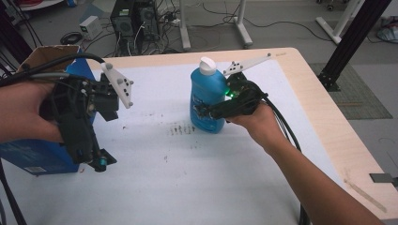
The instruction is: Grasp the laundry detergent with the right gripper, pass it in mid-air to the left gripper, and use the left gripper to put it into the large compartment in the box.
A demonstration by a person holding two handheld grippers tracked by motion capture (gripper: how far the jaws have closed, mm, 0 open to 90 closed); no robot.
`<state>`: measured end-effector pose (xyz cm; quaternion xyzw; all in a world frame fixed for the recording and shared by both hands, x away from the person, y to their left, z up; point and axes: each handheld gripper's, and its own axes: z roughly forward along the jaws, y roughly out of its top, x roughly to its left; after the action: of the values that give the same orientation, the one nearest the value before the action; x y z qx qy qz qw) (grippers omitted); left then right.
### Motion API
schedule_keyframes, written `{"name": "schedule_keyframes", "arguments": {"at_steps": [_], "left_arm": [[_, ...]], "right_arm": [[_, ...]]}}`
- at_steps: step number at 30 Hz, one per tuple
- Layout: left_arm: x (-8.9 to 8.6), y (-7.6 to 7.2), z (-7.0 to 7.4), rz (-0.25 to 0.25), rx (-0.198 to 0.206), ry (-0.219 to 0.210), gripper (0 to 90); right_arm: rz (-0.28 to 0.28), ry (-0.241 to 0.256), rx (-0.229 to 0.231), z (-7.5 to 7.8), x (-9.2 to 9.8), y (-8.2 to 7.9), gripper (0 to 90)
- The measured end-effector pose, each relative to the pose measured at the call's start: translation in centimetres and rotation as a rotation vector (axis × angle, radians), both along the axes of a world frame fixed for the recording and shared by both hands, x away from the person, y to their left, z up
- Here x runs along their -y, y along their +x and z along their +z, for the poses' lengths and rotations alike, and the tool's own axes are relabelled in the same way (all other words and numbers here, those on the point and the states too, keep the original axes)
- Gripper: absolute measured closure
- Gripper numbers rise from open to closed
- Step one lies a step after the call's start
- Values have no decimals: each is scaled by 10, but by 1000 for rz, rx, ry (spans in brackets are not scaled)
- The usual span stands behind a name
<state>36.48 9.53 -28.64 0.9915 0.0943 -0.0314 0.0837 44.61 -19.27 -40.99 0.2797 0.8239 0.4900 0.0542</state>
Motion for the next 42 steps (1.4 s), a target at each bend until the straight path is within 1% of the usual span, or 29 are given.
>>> {"name": "schedule_keyframes", "arguments": {"at_steps": [9, 19, 24, 28, 29, 37, 42], "left_arm": [[-1, 1, -1, 1, -5, 6, 17], [-1, 1, -2, 8, -8, 4, 17], [-1, 1, -2, 7, -7, 3, 17], [0, 2, -2, -2, -10, 7, 17], [0, 2, -3, 4, -9, 2, 17], [0, 3, -2, 1, -6, 2, 17], [0, 3, -2, 6, -4, -5, 17]], "right_arm": [[4, 1, 24, -1, -3, -1, 373], [-3, -9, 53, 0, -3, -3, 401], [-15, -32, 102, 2, -4, -7, 441], [-17, -44, 120, 3, -5, -8, 449], [-17, -48, 120, 3, -6, -9, 450], [-12, -65, 137, 5, -8, -11, 456], [-2, -56, 137, 10, -9, -13, 456]]}}
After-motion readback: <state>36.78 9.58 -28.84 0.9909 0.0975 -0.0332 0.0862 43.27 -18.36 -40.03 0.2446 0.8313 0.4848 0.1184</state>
